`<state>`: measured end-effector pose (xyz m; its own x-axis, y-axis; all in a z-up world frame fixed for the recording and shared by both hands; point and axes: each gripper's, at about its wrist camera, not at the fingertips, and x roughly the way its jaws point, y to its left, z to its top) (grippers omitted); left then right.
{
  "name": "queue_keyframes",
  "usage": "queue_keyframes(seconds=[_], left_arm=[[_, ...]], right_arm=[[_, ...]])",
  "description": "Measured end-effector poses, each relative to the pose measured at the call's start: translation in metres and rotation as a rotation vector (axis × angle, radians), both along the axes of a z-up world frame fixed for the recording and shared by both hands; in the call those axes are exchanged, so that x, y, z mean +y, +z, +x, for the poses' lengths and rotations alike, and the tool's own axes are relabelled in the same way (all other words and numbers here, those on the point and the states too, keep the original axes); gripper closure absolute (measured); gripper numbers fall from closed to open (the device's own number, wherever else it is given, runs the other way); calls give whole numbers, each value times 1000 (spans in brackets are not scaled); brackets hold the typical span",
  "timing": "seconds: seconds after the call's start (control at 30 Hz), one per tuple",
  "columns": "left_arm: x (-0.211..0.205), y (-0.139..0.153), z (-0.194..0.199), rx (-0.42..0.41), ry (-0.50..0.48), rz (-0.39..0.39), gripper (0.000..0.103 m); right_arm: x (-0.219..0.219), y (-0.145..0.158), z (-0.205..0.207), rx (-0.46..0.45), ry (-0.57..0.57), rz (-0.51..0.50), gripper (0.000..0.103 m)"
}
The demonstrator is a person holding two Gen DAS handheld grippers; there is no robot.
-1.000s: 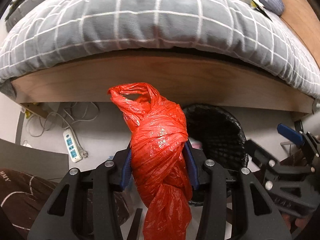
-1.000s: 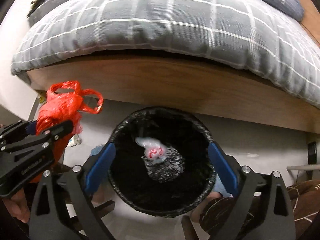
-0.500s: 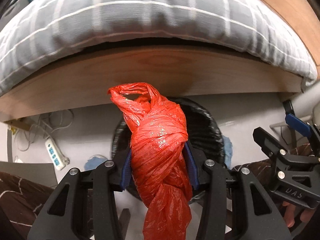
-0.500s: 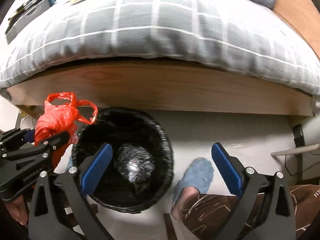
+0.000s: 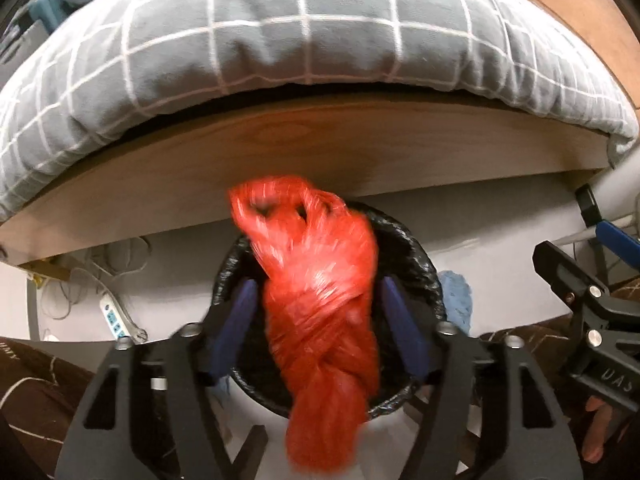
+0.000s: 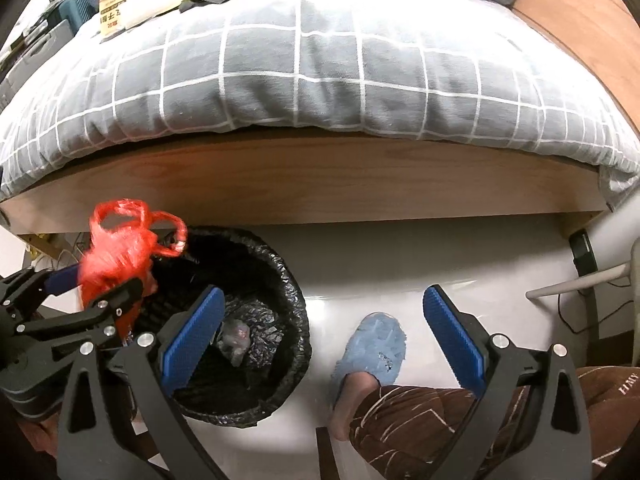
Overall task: Collect trash
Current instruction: 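Open the right tool then the left tool to drop both bags into the wastebasket, then move both tools back over the bed toward the can and black sachet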
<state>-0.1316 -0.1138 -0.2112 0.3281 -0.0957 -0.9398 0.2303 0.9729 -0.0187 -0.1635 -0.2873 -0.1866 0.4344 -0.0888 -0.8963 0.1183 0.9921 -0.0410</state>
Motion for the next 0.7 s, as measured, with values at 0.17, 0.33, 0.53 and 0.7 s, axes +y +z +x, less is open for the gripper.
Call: queue_keyframes(seconds=[0.17,0.33,0.53,0.7], left_arm=[[19,12,-1,-43,39,5,13],[42,29,-1,-92,76,12,6],[55,62,-4,-150,110,-18,6],[67,92,-6,-225,133,-7,6]], right_arm=[[10,13,2,-26,13,7,8],[25,34,4,-85,39,4,8],[41,65,5,-173,67,-6,8],[52,88,6,-230,88,-13,8]])
